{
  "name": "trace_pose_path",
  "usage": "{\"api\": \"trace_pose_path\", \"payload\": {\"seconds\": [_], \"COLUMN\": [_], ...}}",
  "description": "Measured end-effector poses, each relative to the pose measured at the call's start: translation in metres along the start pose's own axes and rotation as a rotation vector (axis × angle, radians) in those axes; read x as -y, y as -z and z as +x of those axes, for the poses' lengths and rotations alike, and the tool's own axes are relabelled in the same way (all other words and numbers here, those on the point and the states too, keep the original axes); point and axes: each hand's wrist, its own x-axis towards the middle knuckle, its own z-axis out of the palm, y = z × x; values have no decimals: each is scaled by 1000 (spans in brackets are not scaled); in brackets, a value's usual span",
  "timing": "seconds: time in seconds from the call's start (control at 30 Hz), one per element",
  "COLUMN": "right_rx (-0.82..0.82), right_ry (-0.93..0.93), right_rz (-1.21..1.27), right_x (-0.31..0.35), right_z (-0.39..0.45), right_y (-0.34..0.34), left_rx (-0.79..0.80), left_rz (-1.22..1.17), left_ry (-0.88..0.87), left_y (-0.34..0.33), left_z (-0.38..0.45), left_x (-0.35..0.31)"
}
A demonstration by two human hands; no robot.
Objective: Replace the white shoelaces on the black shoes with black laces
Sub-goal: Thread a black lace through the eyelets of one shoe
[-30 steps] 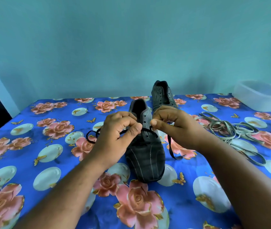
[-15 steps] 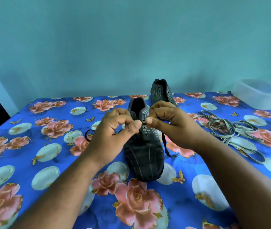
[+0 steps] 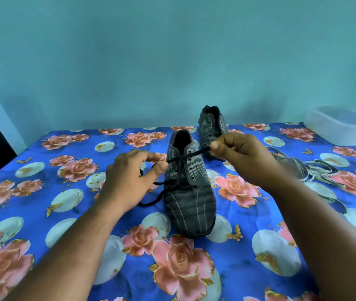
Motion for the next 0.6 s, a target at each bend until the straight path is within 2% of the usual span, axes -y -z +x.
{"api": "trace_pose_path", "payload": {"seconds": [0.03, 0.17, 0.23, 0.33, 0.47, 0.6], "right_rx": [38, 217, 254, 198, 78, 70], "right_ry": [18, 53, 50, 73, 43, 33], "right_rz": [-30, -19, -19, 1, -34, -15], "right_x": [7, 26, 27, 23, 8, 7], "right_z": [-3, -13, -15, -12, -5, -5], "right_y": [-4, -14, -15, -15, -15, -18], "left_rx": [8, 144, 101, -4, -34, -25], "left_rz": [27, -153, -129, -182, -260, -150], "left_ry": [-41, -282, -364, -321, -237, -208], "left_y": [-4, -19, -26, -27, -18, -17], "left_z": [-1, -6, -8, -7, -7, -7], "left_x": [0, -17, -24, -28, -25, -21]}}
